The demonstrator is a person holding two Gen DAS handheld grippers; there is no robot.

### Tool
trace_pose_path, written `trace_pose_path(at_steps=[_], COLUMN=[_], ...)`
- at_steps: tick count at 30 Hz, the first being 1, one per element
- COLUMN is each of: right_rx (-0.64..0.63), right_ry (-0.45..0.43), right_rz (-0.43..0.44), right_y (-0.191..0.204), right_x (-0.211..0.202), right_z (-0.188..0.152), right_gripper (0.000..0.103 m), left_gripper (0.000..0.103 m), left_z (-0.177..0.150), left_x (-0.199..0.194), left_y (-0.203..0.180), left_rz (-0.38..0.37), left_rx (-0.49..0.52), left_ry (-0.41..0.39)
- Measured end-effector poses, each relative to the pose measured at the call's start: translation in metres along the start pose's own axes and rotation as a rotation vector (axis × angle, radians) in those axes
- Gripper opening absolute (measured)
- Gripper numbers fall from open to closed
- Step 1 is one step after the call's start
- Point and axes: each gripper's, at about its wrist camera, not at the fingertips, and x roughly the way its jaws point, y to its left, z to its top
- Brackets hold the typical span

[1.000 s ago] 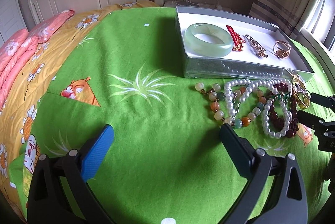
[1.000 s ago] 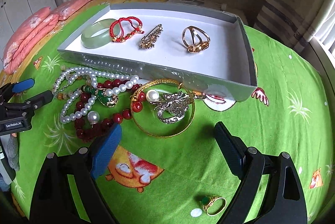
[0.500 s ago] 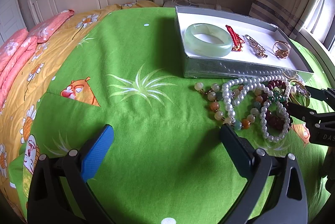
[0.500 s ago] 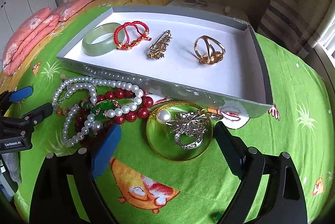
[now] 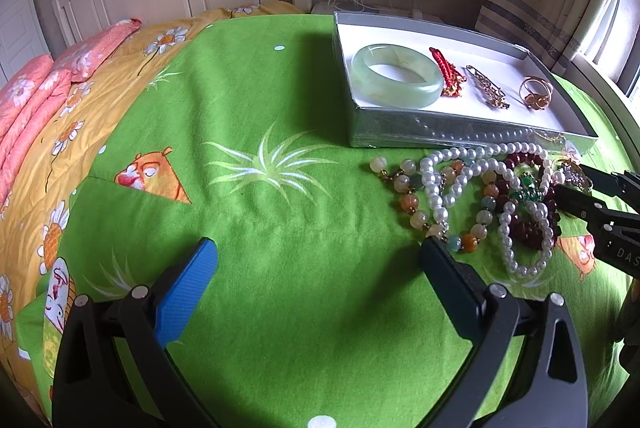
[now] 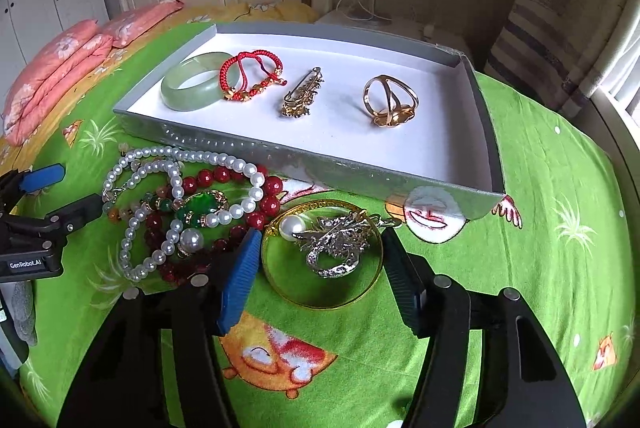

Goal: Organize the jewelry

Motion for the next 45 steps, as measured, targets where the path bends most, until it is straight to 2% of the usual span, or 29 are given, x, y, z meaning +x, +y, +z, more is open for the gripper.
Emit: trace_pose_path(at_steps=[14, 24, 27, 31, 33, 35, 39, 42, 45], right_rx=[0.039, 0.157, 0.221, 0.252, 0.248, 0.239, 0.238, 0.239, 0.240], right_ry=[-0.099, -0.130, -0.142, -0.169, -0.174, -0.180, -0.189, -0.189, -0.193], right_rz=[0.016, 0.006, 0.034, 0.036, 0.035, 0.028, 0.038, 0.043, 0.044], right_y=[-0.022, -0.065, -0.081, -0.088, -0.086, -0.085, -0.084, -0.085, -0.084], right_x=[-0.043, -0.067, -0.072, -0.077, -0.077, -0.078, -0.079, -0.079, -0.079], right_z=[-0.027, -0.066, -0.075, -0.080, -0.080, -0.080, -0.082, -0.082, -0.082], right_gripper=[0.059, 0.059, 0.059, 0.059, 0.059, 0.059, 0.059, 0.059, 0.059], left_gripper=[0.100, 0.100, 0.100, 0.100, 0.099, 0.099, 0.089, 0.081, 0.068], left_z=[0.000, 0.000, -0.001, -0.002, -0.003, -0.004, -0.002, 0.004, 0.014], left_x=[0.000, 0.000, -0.001, -0.010, -0.019, -0.026, -0.039, -0.038, -0.034], left_y=[0.000, 0.000, 0.000, -0.004, -0.011, -0.023, -0.061, -0.089, -0.111], left_rz=[0.000, -0.002, -0.006, -0.003, -0.022, -0.079, -0.112, -0.141, -0.174], left_rx=[0.000, 0.000, -0.002, 0.015, 0.037, 0.064, 0.178, 0.252, 0.295], left_ry=[0.000, -0.001, -0.006, -0.050, -0.084, -0.098, -0.139, -0.139, -0.126])
